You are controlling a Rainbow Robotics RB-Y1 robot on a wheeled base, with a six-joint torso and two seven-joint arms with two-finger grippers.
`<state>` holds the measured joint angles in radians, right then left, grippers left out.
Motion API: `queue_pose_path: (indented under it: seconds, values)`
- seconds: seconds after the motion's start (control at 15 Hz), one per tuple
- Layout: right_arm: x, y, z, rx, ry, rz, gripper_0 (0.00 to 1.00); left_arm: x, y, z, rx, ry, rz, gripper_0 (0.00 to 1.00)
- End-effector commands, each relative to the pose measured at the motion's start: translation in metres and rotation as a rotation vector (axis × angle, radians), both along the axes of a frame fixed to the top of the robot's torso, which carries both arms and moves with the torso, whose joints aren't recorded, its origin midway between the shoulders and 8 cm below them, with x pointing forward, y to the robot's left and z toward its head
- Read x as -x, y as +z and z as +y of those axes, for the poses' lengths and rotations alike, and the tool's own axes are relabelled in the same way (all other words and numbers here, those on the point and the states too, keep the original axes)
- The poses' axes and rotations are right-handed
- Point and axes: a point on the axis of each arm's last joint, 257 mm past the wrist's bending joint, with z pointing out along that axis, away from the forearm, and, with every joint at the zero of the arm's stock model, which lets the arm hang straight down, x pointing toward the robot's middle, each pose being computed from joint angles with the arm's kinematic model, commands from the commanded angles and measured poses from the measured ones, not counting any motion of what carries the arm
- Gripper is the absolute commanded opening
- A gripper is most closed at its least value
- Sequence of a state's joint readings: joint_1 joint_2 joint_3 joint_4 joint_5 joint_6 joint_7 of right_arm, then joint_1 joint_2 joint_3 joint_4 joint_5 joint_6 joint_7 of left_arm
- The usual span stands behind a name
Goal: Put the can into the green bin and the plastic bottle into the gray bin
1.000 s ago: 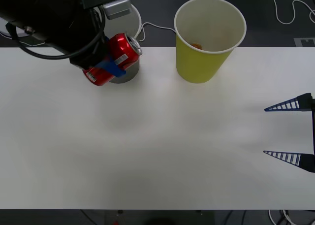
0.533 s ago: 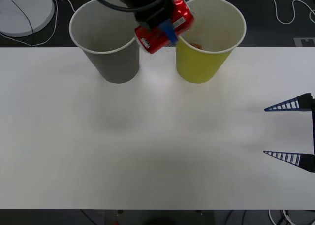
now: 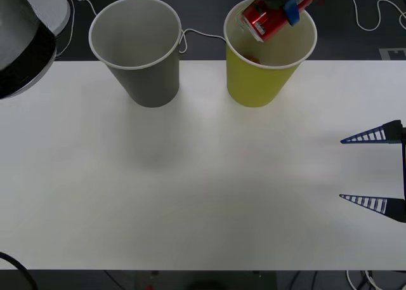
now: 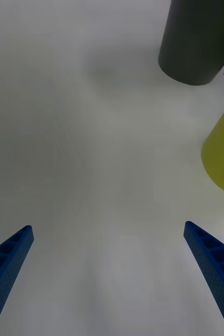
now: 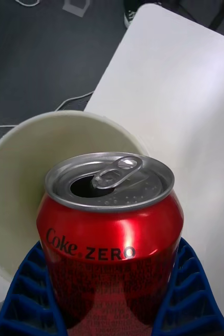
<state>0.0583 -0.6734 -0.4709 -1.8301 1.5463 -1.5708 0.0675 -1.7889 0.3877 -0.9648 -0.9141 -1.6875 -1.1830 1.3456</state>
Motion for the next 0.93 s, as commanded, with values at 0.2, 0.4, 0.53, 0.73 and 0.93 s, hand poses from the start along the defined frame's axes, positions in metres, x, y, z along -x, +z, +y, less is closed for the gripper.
queue_pose_path:
  seconds: [0.2, 0.4, 0.53, 0.73, 0.93]
  values:
    - [0.000, 0.000, 0.000, 0.000, 0.000, 0.000, 1.00, -0.027, 0.013, -0.018, 0.051, 0.082, -0.045, 0.01]
    - [0.000, 0.000, 0.000, 0.000, 0.000, 0.000, 1.00, -0.045, 0.014, -0.016, 0.097, 0.130, -0.059, 0.01]
    - [0.000, 0.000, 0.000, 0.000, 0.000, 0.000, 1.00, -0.053, 0.015, -0.014, 0.118, 0.151, -0.068, 0.00]
    - [0.000, 0.000, 0.000, 0.000, 0.000, 0.000, 1.00, -0.055, 0.013, -0.014, 0.122, 0.159, -0.067, 0.04]
    - [0.000, 0.000, 0.000, 0.000, 0.000, 0.000, 1.00, -0.055, 0.013, -0.014, 0.109, 0.143, -0.078, 0.95]
